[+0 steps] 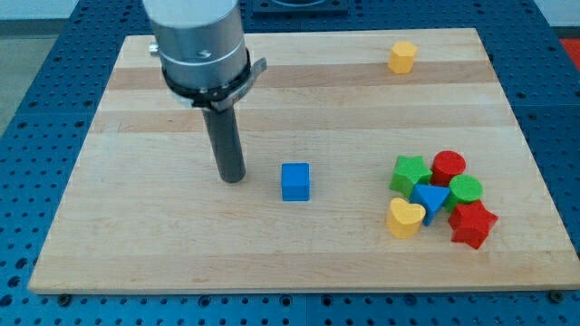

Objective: Move the cube towards the group of blocks

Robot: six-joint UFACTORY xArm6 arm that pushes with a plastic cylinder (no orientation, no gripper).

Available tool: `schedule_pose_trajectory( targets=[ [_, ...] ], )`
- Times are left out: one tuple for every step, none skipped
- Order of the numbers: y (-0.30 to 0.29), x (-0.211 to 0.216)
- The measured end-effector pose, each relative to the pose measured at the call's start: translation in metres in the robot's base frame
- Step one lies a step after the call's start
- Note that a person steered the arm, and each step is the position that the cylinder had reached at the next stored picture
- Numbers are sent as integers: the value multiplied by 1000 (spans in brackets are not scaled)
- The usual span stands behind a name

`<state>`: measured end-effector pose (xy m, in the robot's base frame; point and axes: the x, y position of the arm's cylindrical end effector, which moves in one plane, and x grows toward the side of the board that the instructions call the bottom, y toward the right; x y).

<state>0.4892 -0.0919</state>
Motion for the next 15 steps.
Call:
schedule_pose_trajectory(
  targets=[
    [41,-1],
    [96,-9],
    [93,-4],
    [39,2],
    [20,25],
    [57,24],
    [106,9],
    [139,6],
    [163,6],
    [149,12],
    [117,30],
    [114,50],
    [135,47],
    [164,33],
    [182,30]
  ],
)
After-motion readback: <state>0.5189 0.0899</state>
